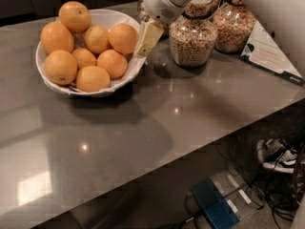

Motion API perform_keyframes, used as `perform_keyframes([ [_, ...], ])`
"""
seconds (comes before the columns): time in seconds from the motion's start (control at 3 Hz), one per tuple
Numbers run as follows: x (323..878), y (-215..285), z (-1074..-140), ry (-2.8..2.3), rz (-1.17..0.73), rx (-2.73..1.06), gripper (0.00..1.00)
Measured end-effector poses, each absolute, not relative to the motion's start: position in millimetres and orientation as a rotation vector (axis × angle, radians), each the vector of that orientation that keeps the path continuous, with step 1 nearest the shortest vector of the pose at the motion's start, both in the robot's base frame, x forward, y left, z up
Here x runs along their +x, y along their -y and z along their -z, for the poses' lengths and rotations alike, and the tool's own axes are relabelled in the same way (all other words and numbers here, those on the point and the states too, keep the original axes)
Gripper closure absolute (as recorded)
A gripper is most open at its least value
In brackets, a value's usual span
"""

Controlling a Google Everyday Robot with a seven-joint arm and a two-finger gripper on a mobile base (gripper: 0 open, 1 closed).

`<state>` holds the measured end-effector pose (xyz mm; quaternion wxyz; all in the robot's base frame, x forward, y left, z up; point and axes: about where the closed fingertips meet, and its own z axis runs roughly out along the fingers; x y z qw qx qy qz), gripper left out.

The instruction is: Pick orange from white bowl

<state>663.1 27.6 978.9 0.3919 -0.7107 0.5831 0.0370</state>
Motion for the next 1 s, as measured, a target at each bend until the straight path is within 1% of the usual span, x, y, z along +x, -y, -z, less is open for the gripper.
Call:
perform_keyframes([
  [0.67, 674.7, -37.3, -978.6, -1.466, -0.093, -1.821, 0.14],
  [1.0, 678.0, -40.1, -974.6, -1.468, -0.105, -1.828, 0.19],
])
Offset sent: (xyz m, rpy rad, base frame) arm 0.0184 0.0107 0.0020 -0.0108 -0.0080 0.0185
